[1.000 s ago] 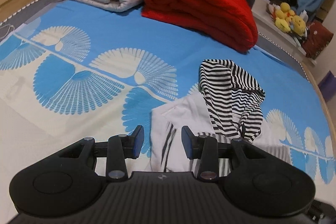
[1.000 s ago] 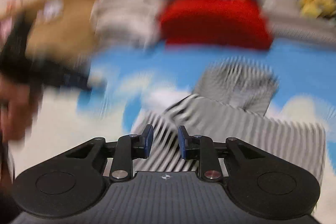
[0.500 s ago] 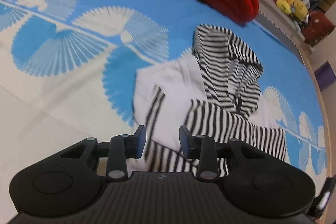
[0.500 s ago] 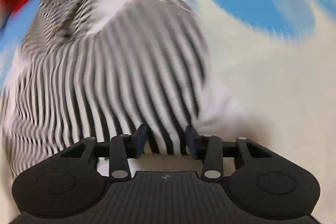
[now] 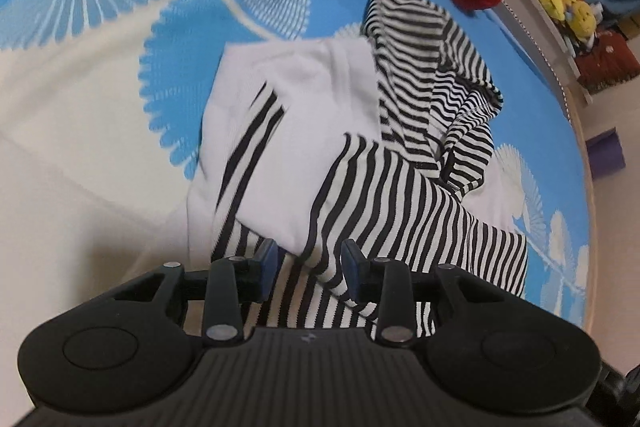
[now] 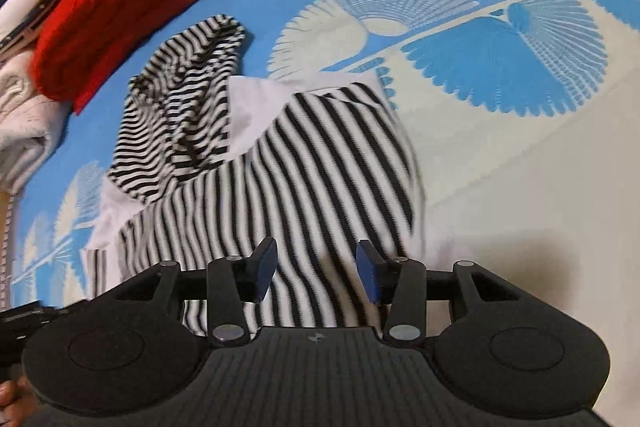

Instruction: Fold small clothes

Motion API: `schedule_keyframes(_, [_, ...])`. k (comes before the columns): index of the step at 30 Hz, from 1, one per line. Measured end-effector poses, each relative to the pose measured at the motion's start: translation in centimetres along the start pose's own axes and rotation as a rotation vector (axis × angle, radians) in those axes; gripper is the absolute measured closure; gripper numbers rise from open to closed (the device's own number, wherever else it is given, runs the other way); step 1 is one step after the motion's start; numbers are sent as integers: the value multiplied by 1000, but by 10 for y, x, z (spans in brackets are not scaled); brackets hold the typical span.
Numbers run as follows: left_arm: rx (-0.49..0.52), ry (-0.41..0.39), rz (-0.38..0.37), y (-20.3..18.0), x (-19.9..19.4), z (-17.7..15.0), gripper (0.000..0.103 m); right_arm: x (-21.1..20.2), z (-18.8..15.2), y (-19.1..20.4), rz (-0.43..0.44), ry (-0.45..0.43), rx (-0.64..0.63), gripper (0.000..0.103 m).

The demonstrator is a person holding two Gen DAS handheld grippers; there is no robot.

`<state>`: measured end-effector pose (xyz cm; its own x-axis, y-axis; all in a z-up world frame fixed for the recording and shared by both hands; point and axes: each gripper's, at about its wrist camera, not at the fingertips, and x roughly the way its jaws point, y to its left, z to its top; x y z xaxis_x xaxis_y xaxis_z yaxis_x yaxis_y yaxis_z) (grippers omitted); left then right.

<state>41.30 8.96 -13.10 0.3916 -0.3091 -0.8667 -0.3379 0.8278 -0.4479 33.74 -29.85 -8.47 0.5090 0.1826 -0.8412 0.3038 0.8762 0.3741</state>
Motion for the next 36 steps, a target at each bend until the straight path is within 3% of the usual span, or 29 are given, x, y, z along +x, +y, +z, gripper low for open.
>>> schedule_keyframes(6, [-88, 32, -29, 14, 24, 3, 65, 1, 3, -5, 8, 18, 5, 57])
schedule_keyframes(11, [-134, 9, -23, 18, 36, 7, 67, 3, 2, -8, 7, 26, 0, 57])
schedule_keyframes(12, [-134, -1, -17, 17, 35, 8, 88, 4, 1, -8, 3, 27, -3, 57])
schedule_keyframes(13, [-119, -19, 0, 14, 31, 8, 93, 5, 1, -8, 0, 29, -4, 57])
schedule_keyframes(20, [11, -163, 89, -25, -61, -20, 93, 6, 0, -5, -9, 24, -6, 57])
schedule_keyframes(25, [-18, -73, 226, -10, -59, -31, 88, 21, -14, -15, -52, 68, 23, 57])
schedule_keyframes(28, [87, -160, 259, -19, -67, -24, 88, 33, -24, -28, -138, 110, 14, 61])
schedule_keyframes(30, [172, -189, 210, -28, -67, -21, 82, 34, -25, -33, -152, 104, -2, 70])
schedule_keyframes(31, [214, -186, 189, -31, -63, -20, 81, 33, -24, -33, -162, 98, -8, 74])
schedule_keyframes(33, [270, -143, 201, -32, -46, -22, 81, 27, -21, -33, -225, 70, -16, 69])
schedule_keyframes(36, [255, 25, 239, -16, -9, -28, 80, 23, -15, -34, -223, 24, -10, 68])
